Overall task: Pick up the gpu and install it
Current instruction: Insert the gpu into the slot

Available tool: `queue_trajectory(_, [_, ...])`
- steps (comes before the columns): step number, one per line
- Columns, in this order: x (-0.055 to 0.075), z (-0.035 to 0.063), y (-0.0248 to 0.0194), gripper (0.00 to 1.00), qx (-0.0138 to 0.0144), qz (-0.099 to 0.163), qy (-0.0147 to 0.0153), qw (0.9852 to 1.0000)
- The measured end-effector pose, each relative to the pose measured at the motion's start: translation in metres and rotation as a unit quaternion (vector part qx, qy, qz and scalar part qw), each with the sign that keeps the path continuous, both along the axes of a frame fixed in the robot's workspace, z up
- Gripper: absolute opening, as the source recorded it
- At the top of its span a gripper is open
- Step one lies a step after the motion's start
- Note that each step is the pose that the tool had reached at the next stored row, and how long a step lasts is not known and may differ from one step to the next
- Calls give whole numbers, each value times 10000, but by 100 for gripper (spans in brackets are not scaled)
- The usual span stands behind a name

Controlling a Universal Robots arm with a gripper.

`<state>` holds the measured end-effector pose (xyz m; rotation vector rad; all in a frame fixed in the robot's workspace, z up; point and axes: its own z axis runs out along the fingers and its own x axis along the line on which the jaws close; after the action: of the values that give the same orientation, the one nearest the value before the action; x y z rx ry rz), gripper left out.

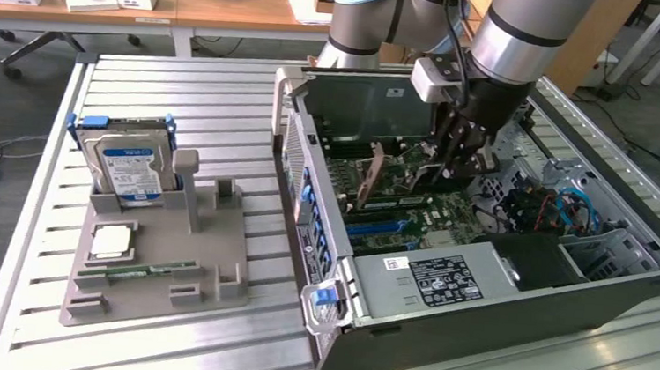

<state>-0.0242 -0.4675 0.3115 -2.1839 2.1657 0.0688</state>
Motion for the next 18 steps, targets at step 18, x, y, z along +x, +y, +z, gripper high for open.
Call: queue_trajectory(18, [-87, -34, 0, 26, 0, -2, 0, 10000])
